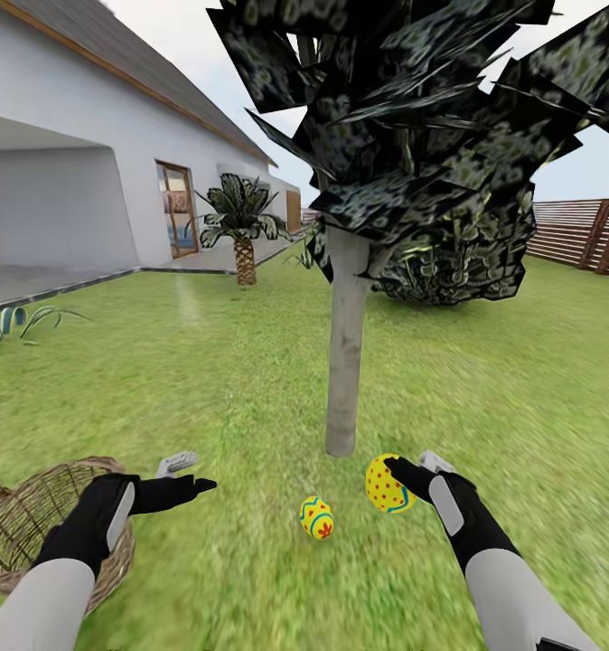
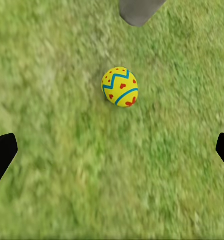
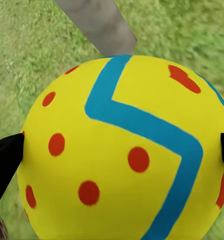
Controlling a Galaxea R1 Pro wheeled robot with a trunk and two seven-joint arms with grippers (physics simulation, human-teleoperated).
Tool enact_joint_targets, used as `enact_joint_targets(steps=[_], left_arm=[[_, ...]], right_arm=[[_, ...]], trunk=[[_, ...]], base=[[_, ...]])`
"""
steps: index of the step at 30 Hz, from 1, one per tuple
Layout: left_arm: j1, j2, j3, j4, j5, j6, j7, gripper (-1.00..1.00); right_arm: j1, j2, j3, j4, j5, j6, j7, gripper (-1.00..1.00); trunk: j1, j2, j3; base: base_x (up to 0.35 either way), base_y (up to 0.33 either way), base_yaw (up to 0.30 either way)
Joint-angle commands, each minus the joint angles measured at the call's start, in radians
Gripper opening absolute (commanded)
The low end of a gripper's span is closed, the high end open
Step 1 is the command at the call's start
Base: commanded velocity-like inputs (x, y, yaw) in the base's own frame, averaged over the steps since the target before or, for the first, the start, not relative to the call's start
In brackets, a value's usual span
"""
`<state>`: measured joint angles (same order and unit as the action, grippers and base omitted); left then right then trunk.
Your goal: Take the three Easter eggs out of the wicker basket on the lawn in the garden, then place them on the lawn next to a single tree (choose any tree) so that all three eggs are next to the same tree and none are left in the basket.
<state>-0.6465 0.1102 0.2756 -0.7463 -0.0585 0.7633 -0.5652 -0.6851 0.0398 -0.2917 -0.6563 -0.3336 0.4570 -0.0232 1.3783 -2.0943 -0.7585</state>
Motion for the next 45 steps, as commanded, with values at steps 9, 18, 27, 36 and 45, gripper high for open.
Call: enact_joint_targets(steps=[9, 18, 27, 36, 45], left_arm=[[-0.001, -0.011, 0.004, -0.001, -0.005, 0.005, -0.004, 1.0], [-0.001, -0.027, 0.003, -0.001, -0.006, 0.005, 0.004, 1.0], [-0.001, -0.039, 0.003, -0.001, -0.007, 0.005, 0.003, 1.0], [-0.001, -0.047, 0.002, -0.001, -0.009, 0.005, 0.006, 1.0], [-0.001, -0.048, 0.002, -0.001, -0.008, 0.005, 0.028, 1.0]], right_arm=[[-0.001, 0.0, -0.004, -0.002, -0.007, 0.004, -0.001, -1.0], [-0.001, 0.001, -0.004, -0.002, -0.004, 0.002, -0.001, -1.0], [-0.001, 0.002, -0.001, -0.002, -0.004, 0.002, -0.001, -1.0], [-0.001, 0.006, 0.002, -0.002, 0.005, 0.001, 0.0, -1.0], [-0.001, 0.012, 0.005, -0.002, 0.008, 0.001, 0.0, -1.0]], trunk=[[0.034, -0.064, -0.029], [0.069, -0.127, -0.058], [0.096, -0.176, -0.079], [0.096, -0.176, -0.079], [0.096, -0.176, -0.078]], base=[[0.0, 0.0, 0.0], [0.0, 0.0, 0.0], [0.0, 0.0, 0.0], [0.128, 0.0, 0.0], [0.319, -0.111, 0.086]])
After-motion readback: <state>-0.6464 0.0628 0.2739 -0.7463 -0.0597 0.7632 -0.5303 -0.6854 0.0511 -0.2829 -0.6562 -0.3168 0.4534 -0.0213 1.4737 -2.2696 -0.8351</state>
